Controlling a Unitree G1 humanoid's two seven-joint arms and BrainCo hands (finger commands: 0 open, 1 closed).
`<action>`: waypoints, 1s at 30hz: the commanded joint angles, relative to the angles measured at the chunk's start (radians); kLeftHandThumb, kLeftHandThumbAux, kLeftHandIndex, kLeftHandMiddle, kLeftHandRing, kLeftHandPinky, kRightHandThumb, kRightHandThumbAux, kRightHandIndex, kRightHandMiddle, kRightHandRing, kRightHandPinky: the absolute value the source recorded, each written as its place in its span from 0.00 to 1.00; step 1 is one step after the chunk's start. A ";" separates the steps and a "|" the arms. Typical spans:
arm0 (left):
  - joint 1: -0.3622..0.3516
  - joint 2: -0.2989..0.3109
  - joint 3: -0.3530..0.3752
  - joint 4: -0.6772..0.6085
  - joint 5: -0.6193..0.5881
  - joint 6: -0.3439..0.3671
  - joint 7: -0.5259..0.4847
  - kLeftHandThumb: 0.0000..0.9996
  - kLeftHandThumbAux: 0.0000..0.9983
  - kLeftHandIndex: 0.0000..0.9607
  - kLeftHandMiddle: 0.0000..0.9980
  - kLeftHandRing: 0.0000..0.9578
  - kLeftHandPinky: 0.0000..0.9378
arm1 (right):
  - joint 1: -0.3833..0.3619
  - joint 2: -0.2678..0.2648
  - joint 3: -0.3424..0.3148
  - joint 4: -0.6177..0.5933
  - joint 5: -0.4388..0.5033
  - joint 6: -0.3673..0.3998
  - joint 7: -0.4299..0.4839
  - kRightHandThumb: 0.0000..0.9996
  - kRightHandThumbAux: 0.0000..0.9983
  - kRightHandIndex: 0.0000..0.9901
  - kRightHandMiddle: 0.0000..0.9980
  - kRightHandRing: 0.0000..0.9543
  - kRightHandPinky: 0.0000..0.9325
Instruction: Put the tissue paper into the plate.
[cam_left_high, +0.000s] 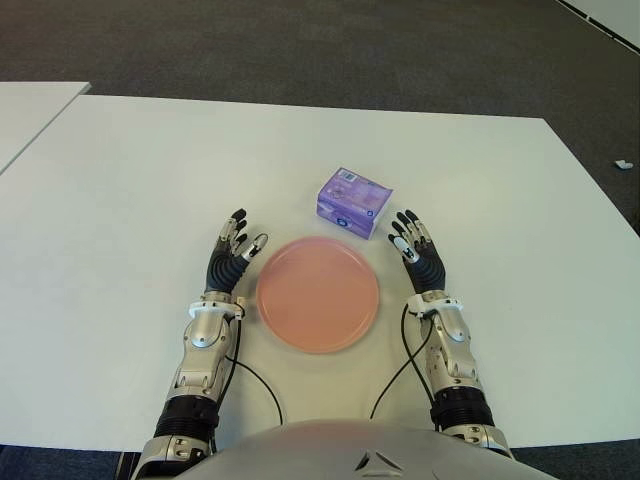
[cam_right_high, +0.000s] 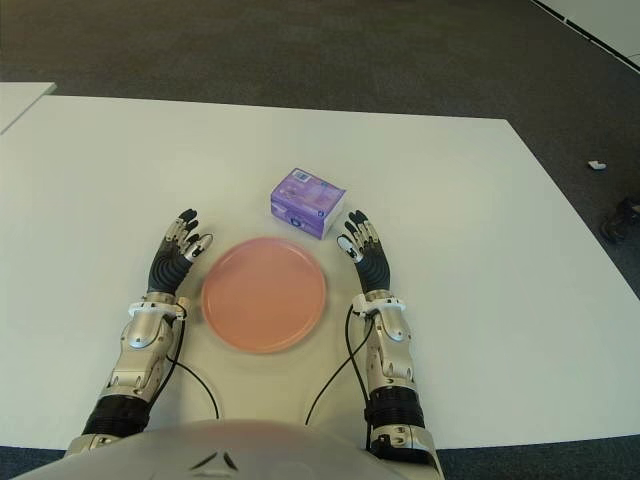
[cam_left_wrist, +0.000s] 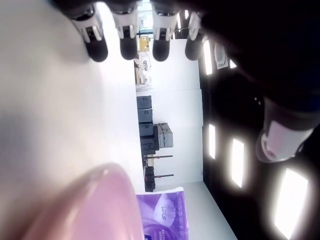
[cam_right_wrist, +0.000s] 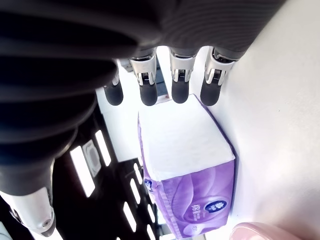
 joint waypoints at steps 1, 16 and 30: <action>0.026 -0.007 -0.011 0.012 0.007 0.016 0.007 0.00 0.54 0.00 0.00 0.00 0.00 | 0.059 0.005 -0.004 0.062 -0.003 0.052 -0.006 0.02 0.67 0.00 0.01 0.00 0.03; 0.025 -0.009 -0.013 0.024 -0.001 0.016 0.001 0.00 0.53 0.00 0.00 0.00 0.00 | 0.059 0.001 -0.005 0.072 -0.007 0.048 -0.005 0.01 0.66 0.00 0.01 0.00 0.03; 0.026 -0.003 -0.020 0.024 0.015 0.017 0.012 0.00 0.53 0.00 0.00 0.00 0.00 | 0.061 0.002 -0.005 0.071 -0.006 0.052 -0.012 0.01 0.66 0.00 0.01 0.00 0.03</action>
